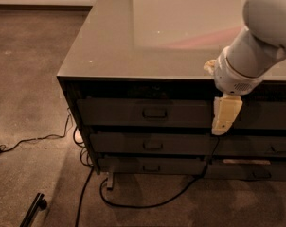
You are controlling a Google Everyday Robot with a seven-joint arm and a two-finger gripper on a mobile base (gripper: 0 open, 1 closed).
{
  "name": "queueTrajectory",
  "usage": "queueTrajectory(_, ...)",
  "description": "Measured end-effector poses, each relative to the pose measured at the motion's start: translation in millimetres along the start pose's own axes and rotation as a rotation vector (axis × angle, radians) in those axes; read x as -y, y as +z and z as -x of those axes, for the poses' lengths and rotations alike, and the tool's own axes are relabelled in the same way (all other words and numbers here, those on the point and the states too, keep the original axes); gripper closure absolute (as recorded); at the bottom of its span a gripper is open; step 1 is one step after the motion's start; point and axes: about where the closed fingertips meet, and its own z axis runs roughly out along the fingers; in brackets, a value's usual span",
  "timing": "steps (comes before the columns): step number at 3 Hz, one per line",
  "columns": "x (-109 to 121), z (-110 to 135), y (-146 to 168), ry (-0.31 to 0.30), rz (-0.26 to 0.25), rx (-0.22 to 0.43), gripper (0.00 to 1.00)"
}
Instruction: Open top drawer
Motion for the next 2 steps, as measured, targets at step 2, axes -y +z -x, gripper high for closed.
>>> queueTrajectory(2, 3.4, 8.3, 9.1, -0.051, -0.016, -0.009, 0.0)
